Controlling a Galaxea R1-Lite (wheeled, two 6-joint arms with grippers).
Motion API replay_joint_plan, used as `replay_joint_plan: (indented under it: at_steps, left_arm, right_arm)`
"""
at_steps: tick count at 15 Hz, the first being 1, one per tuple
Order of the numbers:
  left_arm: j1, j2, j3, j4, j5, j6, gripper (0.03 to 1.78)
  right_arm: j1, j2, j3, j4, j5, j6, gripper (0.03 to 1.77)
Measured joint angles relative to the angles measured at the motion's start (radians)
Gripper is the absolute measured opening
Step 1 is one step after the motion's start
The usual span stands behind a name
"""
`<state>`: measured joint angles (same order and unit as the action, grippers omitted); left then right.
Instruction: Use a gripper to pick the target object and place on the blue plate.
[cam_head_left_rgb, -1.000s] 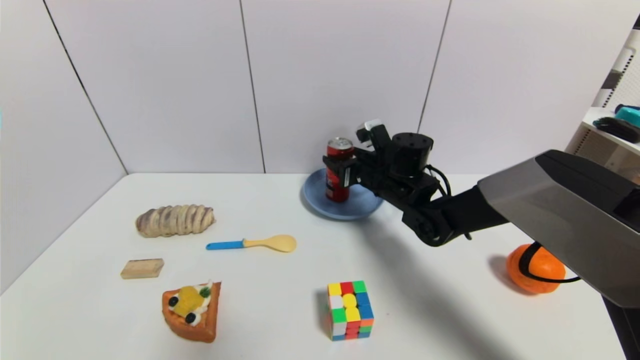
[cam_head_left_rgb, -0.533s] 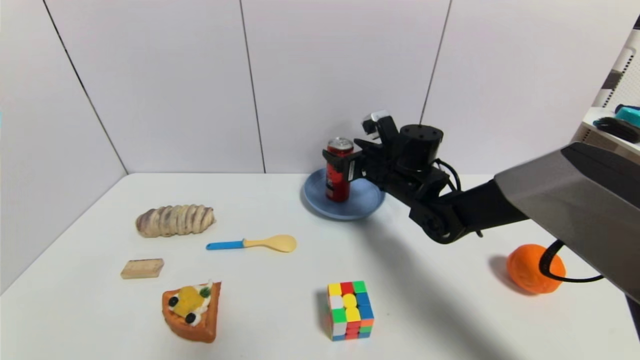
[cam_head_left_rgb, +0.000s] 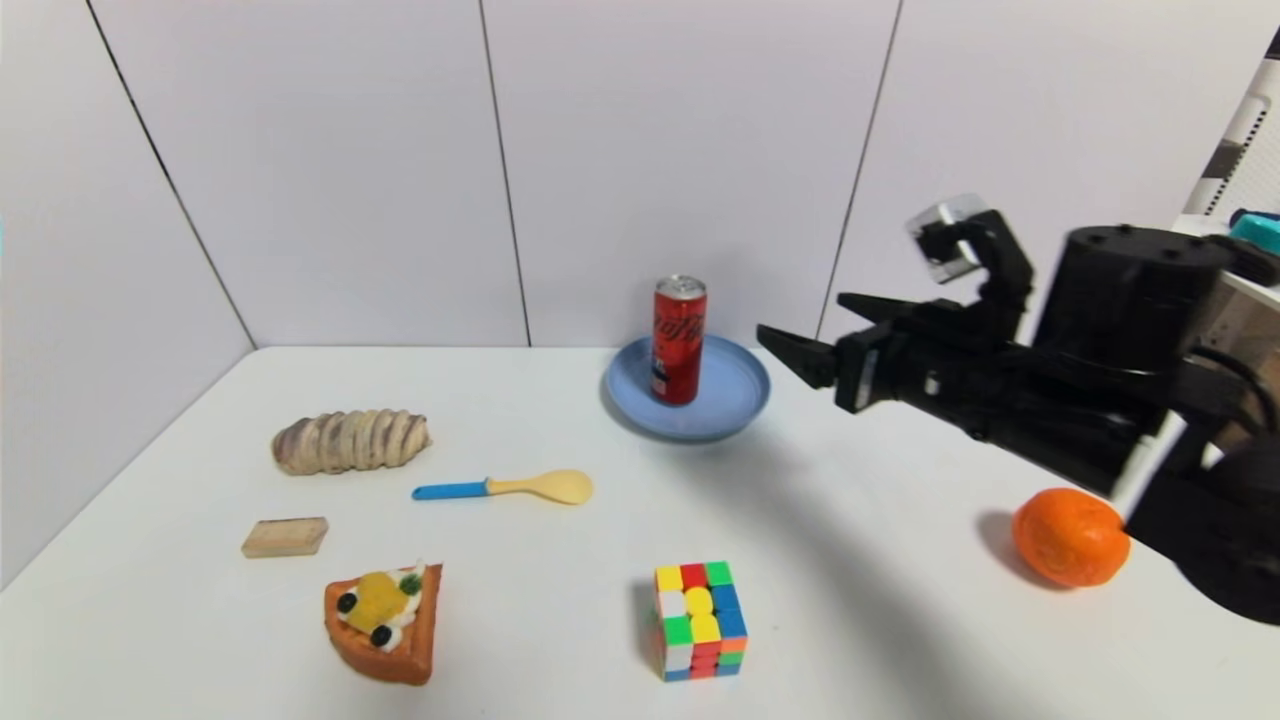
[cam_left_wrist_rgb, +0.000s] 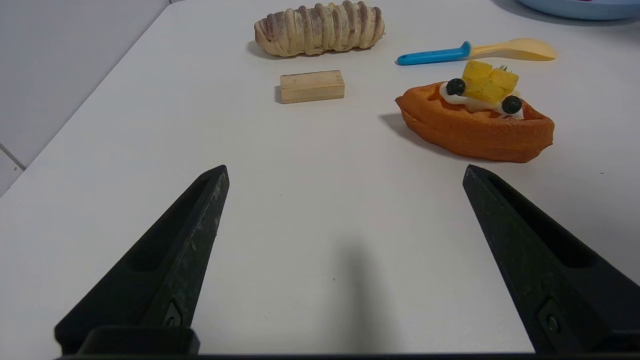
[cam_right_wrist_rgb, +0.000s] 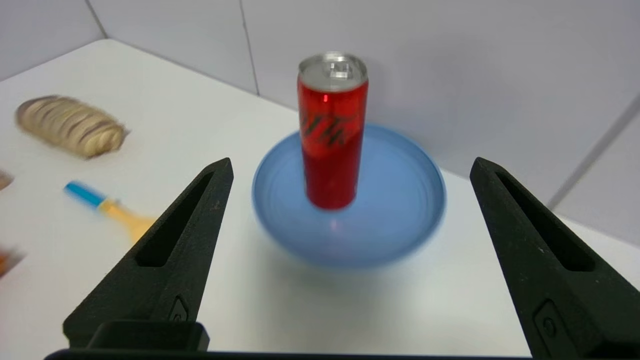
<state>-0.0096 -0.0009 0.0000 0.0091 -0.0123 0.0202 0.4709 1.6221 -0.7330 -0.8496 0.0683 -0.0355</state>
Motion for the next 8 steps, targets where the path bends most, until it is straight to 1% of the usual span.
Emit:
replay_joint_plan:
  at_steps: [2, 3, 8]
  left_arm:
    - [0.000, 0.000, 0.000, 0.000, 0.000, 0.000, 1.69]
    - [0.000, 0.000, 0.000, 0.000, 0.000, 0.000, 1.69]
    - [0.000, 0.000, 0.000, 0.000, 0.000, 0.000, 1.69]
  right_arm:
    - [-0.030, -0.197, 0.176, 0.010, 0.002, -0.015, 1.66]
    - [-0.060, -0.289, 0.248, 0.019, 0.005, -0.026, 1.66]
    - [-0.289, -0.716, 0.542, 0.088, 0.014, -0.103, 1.68]
